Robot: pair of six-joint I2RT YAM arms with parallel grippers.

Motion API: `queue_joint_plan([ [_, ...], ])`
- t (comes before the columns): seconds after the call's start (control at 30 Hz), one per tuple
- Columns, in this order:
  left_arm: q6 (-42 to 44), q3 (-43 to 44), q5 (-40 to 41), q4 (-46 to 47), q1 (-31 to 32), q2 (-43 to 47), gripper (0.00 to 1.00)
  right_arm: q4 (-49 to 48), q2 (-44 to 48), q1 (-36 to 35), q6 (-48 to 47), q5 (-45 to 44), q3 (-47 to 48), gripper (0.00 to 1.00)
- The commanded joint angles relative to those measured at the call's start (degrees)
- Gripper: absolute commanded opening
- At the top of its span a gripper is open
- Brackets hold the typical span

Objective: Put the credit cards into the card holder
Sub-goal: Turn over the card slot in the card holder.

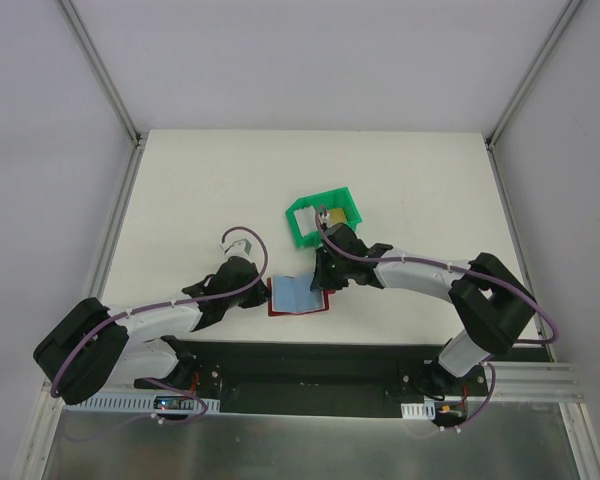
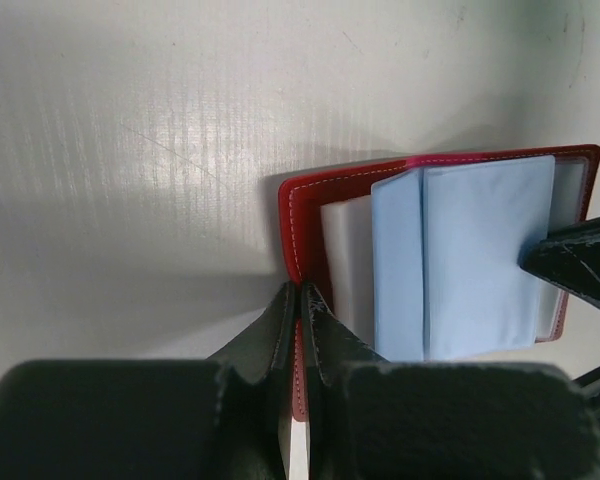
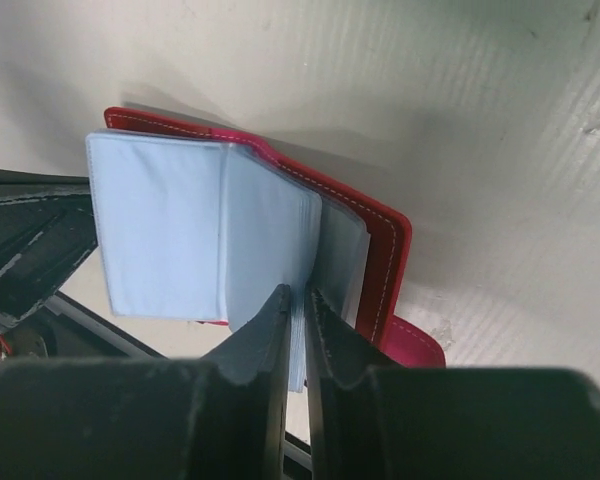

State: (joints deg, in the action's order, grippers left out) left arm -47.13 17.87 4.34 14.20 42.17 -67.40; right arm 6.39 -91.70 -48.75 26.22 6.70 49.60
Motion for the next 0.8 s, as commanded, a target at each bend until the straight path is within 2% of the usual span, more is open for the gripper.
queue_joint_plan([
  [0.0,0.9,0.7,-2.0,-1.9,-0.2,-1.2,0.0,-0.6,0.3,-2.0,-0.2,1.3,3.7,0.09],
  [0.3,0.9,0.3,-1.8,-1.8,-0.2,-0.2,0.0,7.7,1.3,-2.3,-1.1,-6.3,5.4,0.05],
  [0.43,1.2,0.6,-2.5,-1.9,-0.2,-0.1,0.0,8.6,2.0,-2.4,-1.1,-8.9,5.2,0.16],
  [0.53,1.4,0.8,-2.6,-1.8,-0.2,0.0,0.0,9.5,2.4,-2.4,-0.8,-10.5,5.2,0.29],
  [0.77,1.8,0.8,-2.8,-1.8,-0.2,0.4,0.0,11.4,3.4,-2.4,-1.1,-13.4,5.4,0.31],
])
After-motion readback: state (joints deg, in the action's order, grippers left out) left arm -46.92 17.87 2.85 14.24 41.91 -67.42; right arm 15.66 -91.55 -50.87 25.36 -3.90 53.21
